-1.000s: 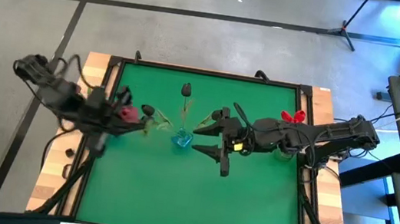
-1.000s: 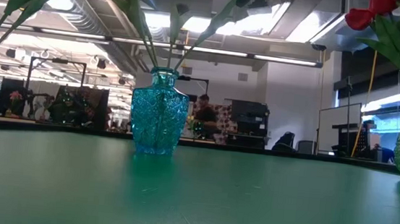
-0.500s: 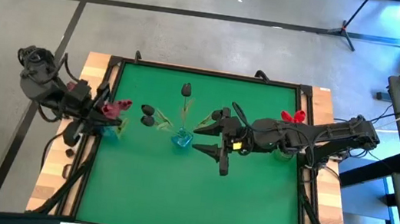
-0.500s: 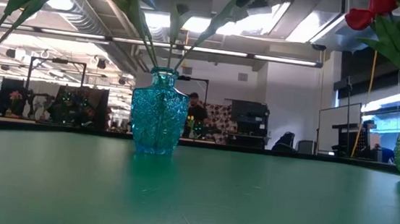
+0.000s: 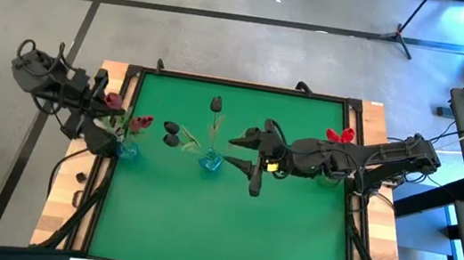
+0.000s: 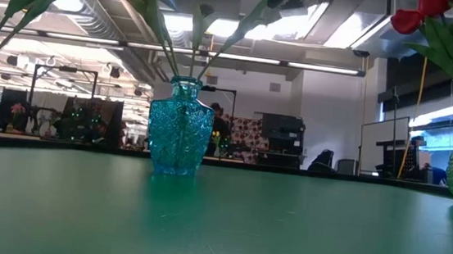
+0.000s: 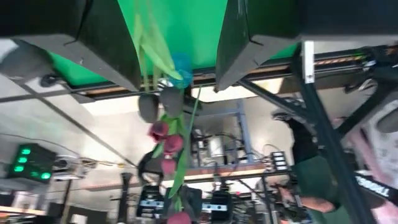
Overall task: Sort flowers into vase by color
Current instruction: Put the pink tulip into the left blue vase
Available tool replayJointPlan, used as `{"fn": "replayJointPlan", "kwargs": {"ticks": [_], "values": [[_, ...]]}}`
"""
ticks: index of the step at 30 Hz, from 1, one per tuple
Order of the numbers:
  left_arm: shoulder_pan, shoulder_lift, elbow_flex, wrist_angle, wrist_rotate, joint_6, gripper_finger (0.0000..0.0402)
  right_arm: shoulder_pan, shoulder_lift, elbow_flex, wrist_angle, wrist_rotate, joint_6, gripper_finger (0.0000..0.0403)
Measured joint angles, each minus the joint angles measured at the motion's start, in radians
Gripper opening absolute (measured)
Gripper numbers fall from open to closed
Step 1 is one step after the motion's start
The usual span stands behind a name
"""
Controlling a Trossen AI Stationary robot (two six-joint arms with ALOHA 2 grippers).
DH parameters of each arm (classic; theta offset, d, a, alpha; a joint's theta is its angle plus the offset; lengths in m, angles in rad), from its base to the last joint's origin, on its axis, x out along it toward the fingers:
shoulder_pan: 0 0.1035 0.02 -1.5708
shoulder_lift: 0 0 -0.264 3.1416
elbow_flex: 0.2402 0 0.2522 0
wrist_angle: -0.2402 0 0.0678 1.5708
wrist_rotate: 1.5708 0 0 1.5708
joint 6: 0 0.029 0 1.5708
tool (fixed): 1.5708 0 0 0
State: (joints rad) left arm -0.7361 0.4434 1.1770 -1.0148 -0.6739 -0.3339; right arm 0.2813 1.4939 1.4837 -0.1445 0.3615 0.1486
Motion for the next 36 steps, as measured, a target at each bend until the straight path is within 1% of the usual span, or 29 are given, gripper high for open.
{"fn": "replayJointPlan", "kwargs": {"ticks": [5,10,14,19,26,31,36], "values": [[0.001,-0.081,0.000,-0.103,-0.018,-0.002,0.0006,0.000,0.000,0.000,-0.029,0.058,0.002,0.0209],[0.001,-0.125,-0.016,-0.171,-0.017,0.003,0.0006,0.000,0.000,0.000,-0.041,0.116,0.001,0.0209],[0.001,-0.150,-0.050,-0.190,-0.016,0.003,0.0006,0.000,0.000,0.000,-0.041,0.172,0.002,0.0209],[0.001,-0.161,-0.075,-0.199,-0.016,0.006,0.0006,0.000,0.004,0.000,-0.042,0.215,0.003,0.0209],[0.001,-0.161,-0.139,-0.205,0.003,-0.016,0.0007,0.000,0.014,0.000,-0.042,0.225,0.003,0.0209],[0.001,-0.161,-0.189,-0.190,0.005,-0.078,0.0007,-0.014,0.014,0.000,-0.041,0.248,0.037,0.0209],[0.001,-0.161,-0.199,-0.183,-0.009,-0.166,0.0011,-0.028,0.014,0.000,-0.041,0.249,0.059,0.0209]]}}
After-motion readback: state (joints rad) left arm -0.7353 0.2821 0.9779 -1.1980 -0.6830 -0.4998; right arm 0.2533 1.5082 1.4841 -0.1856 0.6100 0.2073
